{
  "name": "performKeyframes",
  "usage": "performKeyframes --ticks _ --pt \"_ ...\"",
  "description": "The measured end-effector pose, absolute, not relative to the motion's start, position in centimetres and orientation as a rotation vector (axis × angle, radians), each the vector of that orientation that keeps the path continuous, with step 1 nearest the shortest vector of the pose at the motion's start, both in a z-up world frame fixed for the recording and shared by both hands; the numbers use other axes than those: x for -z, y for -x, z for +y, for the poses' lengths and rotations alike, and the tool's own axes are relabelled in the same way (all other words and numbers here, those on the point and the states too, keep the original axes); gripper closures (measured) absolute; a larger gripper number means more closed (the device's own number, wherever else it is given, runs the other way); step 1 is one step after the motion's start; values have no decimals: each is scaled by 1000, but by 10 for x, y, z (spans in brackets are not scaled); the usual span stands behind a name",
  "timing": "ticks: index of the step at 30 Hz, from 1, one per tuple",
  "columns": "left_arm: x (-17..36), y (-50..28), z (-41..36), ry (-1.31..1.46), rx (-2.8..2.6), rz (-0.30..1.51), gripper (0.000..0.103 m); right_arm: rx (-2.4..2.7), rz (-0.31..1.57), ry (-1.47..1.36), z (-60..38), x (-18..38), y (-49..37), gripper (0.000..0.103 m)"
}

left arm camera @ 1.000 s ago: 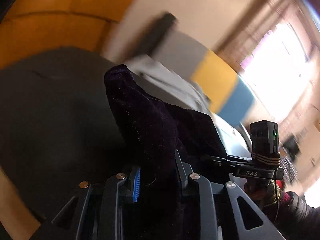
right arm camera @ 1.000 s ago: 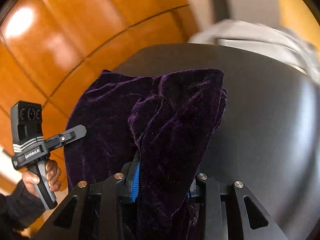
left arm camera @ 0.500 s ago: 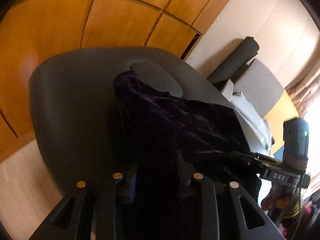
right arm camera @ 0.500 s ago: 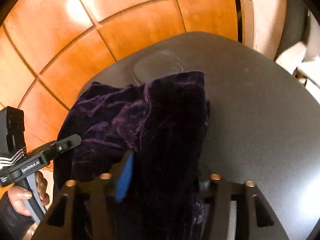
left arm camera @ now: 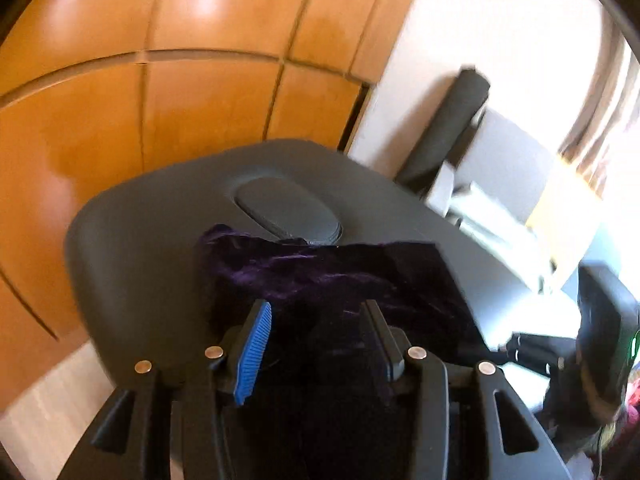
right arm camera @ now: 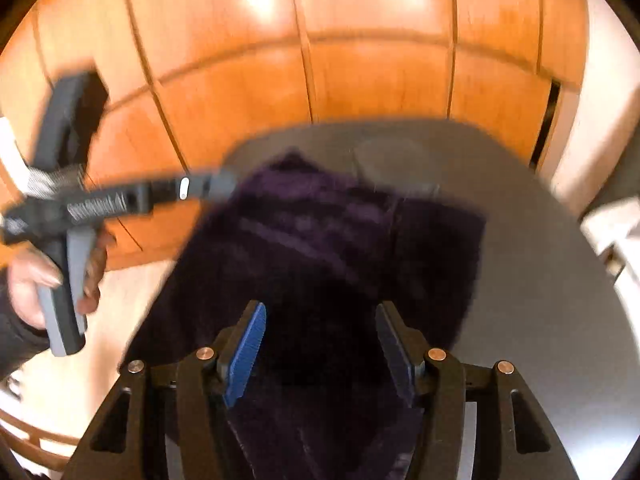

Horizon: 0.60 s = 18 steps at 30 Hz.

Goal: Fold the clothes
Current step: 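Release the folded purple top and pull both grippers back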

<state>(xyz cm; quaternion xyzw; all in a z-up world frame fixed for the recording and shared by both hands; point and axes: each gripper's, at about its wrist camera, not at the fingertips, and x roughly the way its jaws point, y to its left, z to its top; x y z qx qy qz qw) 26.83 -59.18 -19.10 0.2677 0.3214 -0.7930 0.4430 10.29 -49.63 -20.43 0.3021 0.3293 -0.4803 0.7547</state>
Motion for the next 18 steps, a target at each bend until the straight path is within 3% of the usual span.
performKeyframes --ticks 4,8,12,15,16,18 --pt "225 -256 -620 -781 1887 841 58 1081 671 -620 -475 231 -93 44" --pt "228 -246 -607 -826 1869 680 57 1106 659 -592 -468 233 -95 44" --pt "206 -267 -590 -708 1837 721 56 1118 666 -590 -464 227 -93 44" --pt "178 -287 -559 -589 1815 705 36 1162 699 -604 -465 218 -101 41" --pt "173 -294 -546 -560 1829 717 23 1186 706 -620 -464 214 -103 40" --pt "164 -306 -516 -535 1828 724 21 1238 691 -642 -455 202 -105 37"
